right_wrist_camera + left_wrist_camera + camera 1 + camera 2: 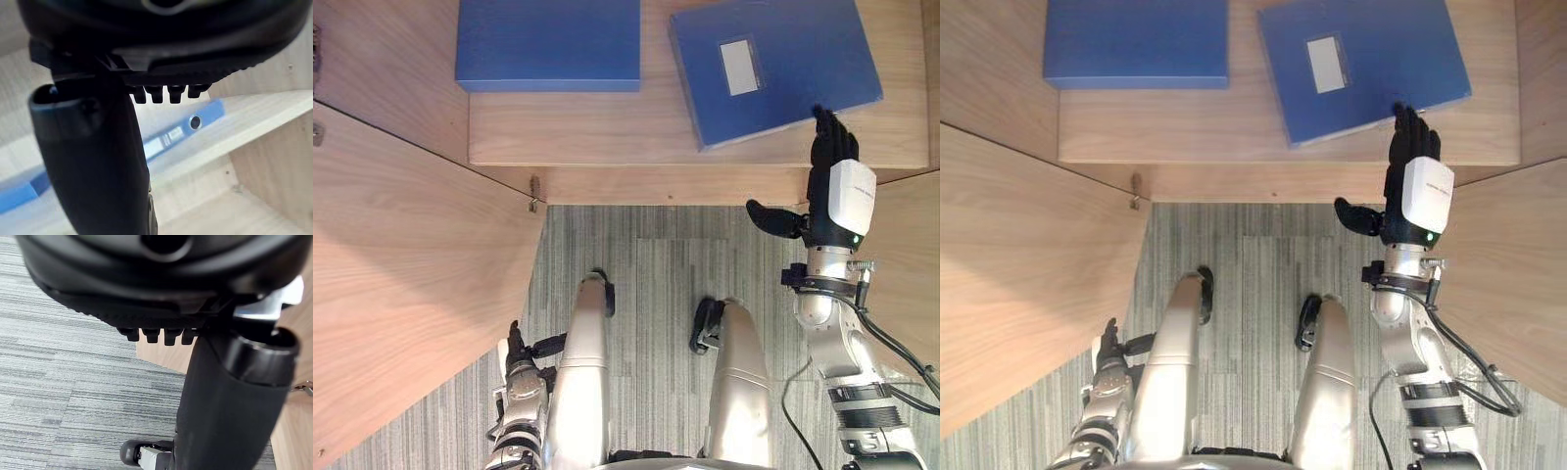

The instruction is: Walk over to the cabinet, pick up the folder, carry it to the office cabinet, place the folder inside the office cabinet, then close the office cabinet door

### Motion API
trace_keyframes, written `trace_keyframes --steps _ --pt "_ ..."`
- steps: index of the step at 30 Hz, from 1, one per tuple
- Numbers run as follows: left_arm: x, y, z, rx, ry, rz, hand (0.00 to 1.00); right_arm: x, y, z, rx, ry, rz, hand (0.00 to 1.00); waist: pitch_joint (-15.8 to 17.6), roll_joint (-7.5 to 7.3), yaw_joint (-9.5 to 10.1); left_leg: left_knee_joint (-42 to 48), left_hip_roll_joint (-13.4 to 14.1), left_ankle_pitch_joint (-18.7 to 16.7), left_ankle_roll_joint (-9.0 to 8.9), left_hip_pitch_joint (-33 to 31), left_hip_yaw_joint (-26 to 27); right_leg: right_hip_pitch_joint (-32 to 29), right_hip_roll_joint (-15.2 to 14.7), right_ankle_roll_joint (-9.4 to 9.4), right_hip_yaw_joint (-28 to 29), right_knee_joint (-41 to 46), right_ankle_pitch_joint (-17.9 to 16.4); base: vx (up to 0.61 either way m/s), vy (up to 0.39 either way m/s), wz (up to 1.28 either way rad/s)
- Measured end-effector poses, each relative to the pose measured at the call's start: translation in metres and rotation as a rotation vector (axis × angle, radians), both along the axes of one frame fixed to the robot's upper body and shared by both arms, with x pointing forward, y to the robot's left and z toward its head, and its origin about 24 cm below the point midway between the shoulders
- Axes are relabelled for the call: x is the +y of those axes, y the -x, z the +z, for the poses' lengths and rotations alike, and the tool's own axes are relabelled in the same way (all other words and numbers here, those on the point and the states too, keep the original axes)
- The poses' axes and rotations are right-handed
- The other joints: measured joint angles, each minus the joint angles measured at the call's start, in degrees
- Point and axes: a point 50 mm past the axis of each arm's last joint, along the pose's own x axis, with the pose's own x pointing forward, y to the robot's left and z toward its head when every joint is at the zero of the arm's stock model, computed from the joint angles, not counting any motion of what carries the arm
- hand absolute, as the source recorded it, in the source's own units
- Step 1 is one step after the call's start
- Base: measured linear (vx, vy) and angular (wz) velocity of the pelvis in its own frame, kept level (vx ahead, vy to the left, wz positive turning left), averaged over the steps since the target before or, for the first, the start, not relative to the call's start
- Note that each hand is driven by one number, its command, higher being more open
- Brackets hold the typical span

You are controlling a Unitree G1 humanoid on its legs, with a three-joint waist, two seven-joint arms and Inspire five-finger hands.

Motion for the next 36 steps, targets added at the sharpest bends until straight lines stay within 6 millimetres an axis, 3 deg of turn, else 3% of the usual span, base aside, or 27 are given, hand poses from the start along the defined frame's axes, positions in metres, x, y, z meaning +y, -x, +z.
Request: trace_keyframes --steps 9,22,27,36 --pt "0.002 0.003 -0.003 0.015 -0.002 -0.003 1.00 -0.005 -0.022 -0.017 0.206 0.133 0.043 1.00 0.0 -0.15 0.19 -0.1 0.1 0.0 0.07 0.0 0.0 0.0 0.2 -0.01 0.0 -0.2 0.2 0.00 0.004 -0.01" --pt "0.003 0.003 -0.003 0.024 -0.009 -0.045 1.00 0.009 -0.055 0.002 0.228 0.212 0.094 1.00 -0.1 -0.19 0.02 -1.1 0.2 0.6 0.25 -0.1 0.0 -0.1 0.3 -0.06 -0.3 -1.3 0.9 0.00 0.000 0.00" --pt "0.003 -0.001 -0.001 0.007 -0.001 -0.063 1.00 0.027 -0.075 0.025 0.223 0.259 0.138 1.00 -0.1 -0.21 -0.31 -1.9 0.1 1.1 0.02 -0.1 -0.1 -0.3 0.4 -0.26 -0.5 -1.9 1.2 0.00 0.000 0.00" --pt "0.004 -0.006 0.004 -0.022 0.013 -0.075 1.00 0.064 -0.093 0.068 0.230 0.319 0.279 1.00 -0.1 -0.21 -0.14 -2.0 0.1 1.1 -0.07 -0.3 -0.2 -0.3 0.5 -0.25 -0.7 -2.0 1.2 0.00 0.000 0.00"
